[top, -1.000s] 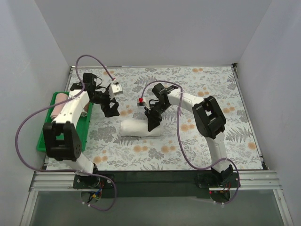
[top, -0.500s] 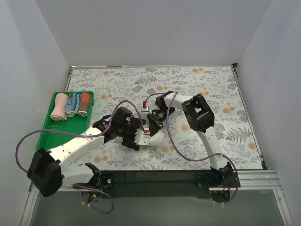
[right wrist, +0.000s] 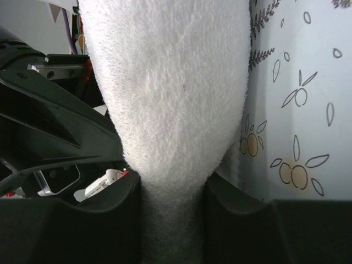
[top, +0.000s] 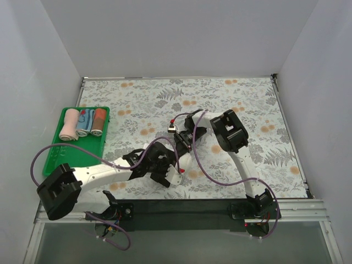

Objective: Roll the towels
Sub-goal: Roll the towel, then place the rolled towel into the container

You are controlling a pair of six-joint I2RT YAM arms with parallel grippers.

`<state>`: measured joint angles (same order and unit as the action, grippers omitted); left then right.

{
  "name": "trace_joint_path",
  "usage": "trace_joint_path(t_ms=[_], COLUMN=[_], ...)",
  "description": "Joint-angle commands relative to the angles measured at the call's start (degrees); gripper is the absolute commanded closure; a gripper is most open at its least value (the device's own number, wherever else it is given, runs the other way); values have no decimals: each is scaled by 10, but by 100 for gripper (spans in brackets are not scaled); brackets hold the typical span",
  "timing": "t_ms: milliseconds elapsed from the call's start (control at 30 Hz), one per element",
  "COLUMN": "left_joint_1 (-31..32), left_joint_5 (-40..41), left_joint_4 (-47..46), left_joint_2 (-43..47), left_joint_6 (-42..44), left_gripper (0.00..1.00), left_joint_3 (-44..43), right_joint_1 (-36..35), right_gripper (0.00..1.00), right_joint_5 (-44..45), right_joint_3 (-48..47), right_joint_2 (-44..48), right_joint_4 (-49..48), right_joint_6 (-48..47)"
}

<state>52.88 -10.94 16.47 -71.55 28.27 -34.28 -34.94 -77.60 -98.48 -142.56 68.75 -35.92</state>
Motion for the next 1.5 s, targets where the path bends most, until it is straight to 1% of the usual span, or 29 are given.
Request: trace_joint_path(t_ms=[0, 67, 133, 167, 267, 367, 400, 433, 500, 533, 600, 633, 667, 733, 767, 800, 833, 900, 967, 1067, 1100, 1133, 1167, 1233, 1267, 1300, 1367, 1400, 1467], left_joint_1=[2, 2, 2, 3, 2, 2, 3, 2, 2, 2, 3, 2, 3, 3, 2, 2, 3, -1, -15, -77, -127, -151, -191, -229, -248, -288, -329, -373, -417], left_joint_5=[50, 68, 82, 83, 81, 80, 74, 69, 45, 38, 23, 18, 13, -3, -7, -11, -20, -23, -38, -82, -99, -108, -122, -131, -145, -153, -174, -194, -200], left_joint_4=[-59, -80, -90, -97, -99, -86, -76, -64, -17, -1, 36, 45, 67, 89, 108, 117, 129, 158, 189, 257, 275, 293, 331, 364, 397, 413, 469, 488, 530], left_joint_2=[-46, -65, -75, -83, -102, -115, -115, -115, -105, -99, -77, -71, -59, -48, -40, -37, -34, -34, -33, -36, -35, -35, -34, -31, -30, -29, -32, -33, -32], left_joint_6=[-31, -35, -40, -41, -40, -40, -42, -43, -55, -57, -67, -70, -71, -75, -76, -80, -80, -81, -82, -52, -39, -24, 15, 58, 97, 120, 159, 209, 260], left_gripper=[8, 8, 12, 18, 28, 51, 62, 66, 71, 73, 75, 78, 81, 85, 90, 92, 93, 100, 100, 100, 100, 100, 100, 100, 100, 100, 100, 100, 100], left_joint_3=[29, 34, 40, 42, 48, 51, 49, 48, 40, 39, 40, 40, 41, 40, 40, 35, 31, 22, -2, -72, -94, -145, -168, -217, -262, -289, -357, -376, -402], right_joint_1=[-12, -16, -21, -27, -38, -41, -39, -36, -18, -9, 23, 34, 55, 72, 88, 95, 108, 121, 140, 160, 164, 171, 174, 181, 182, 183, 186, 186, 186], right_gripper=[99, 99, 99, 99, 99, 99, 99, 97, 85, 74, 62, 53, 48, 32, 28, 21, 10, 5, 4, 3, 3, 3, 3, 3, 3, 3, 3, 3, 3], right_joint_5=[49, 50, 50, 51, 48, 48, 60, 64, 73, 82, 93, 107, 117, 146, 154, 162, 180, 198, 208, 216, 217, 217, 217, 220, 221, 224, 225, 226, 224], right_joint_3=[14, 20, 28, 29, 35, 29, 27, 26, 23, 22, 18, 17, 14, 3, 0, -9, -15, -25, -38, -44, -42, -40, -34, -30, -27, -26, -23, -22, -22], right_joint_2=[-24, -19, -15, -12, -9, -8, -7, -4, 4, 12, 26, 40, 47, 62, 67, 71, 77, 84, 94, 115, 120, 129, 134, 146, 150, 152, 162, 163, 171], right_joint_4=[-14, -13, -10, -7, -3, 16, 26, 34, 56, 64, 67, 67, 67, 67, 67, 66, 66, 66, 66, 66, 66, 66, 66, 66, 66, 67, 67, 66, 67], right_joint_6=[-47, -54, -65, -72, -85, -107, -107, -112, -128, -132, -129, -127, -121, -113, -105, -100, -95, -81, -72, -66, -65, -64, -64, -64, -62, -62, -60, -57, -53])
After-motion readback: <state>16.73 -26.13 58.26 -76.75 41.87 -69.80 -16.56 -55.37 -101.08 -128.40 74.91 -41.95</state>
